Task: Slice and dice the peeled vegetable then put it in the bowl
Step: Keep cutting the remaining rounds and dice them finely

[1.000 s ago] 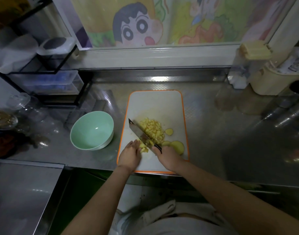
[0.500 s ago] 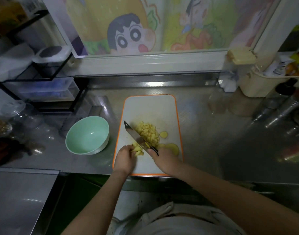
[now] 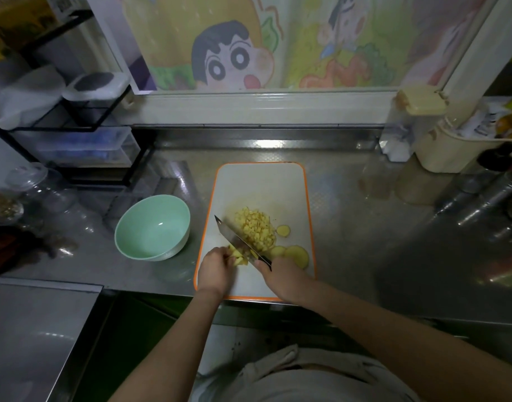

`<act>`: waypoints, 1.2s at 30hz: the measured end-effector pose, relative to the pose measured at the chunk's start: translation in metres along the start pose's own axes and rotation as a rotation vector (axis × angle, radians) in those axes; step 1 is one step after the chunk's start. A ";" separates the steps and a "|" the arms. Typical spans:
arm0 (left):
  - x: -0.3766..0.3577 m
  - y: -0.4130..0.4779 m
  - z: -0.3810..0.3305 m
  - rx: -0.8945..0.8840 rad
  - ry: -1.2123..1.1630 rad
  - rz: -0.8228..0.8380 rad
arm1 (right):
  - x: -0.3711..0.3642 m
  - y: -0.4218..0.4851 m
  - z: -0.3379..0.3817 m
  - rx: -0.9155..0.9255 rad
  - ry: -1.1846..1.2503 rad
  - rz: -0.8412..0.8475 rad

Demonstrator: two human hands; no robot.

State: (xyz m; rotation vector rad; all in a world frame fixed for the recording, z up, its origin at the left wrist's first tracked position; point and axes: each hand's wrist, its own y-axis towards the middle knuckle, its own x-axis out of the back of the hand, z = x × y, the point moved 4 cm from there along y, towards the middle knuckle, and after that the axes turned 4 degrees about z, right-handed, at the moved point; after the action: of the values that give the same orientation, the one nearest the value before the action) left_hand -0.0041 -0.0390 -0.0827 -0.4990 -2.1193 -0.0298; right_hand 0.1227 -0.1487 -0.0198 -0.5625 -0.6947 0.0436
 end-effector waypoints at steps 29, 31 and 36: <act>0.003 -0.001 0.000 0.051 -0.049 -0.020 | -0.022 0.029 -0.017 -0.052 0.003 -0.116; 0.004 -0.002 -0.001 0.054 -0.045 -0.019 | -0.021 0.030 -0.019 -0.035 0.046 -0.097; 0.004 -0.003 -0.001 0.065 -0.050 -0.007 | -0.016 0.035 -0.023 -0.030 0.147 -0.018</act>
State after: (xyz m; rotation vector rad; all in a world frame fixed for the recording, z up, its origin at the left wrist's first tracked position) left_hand -0.0059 -0.0403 -0.0785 -0.4584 -2.1639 0.0475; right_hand 0.1291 -0.1337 -0.0611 -0.5824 -0.5582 -0.0252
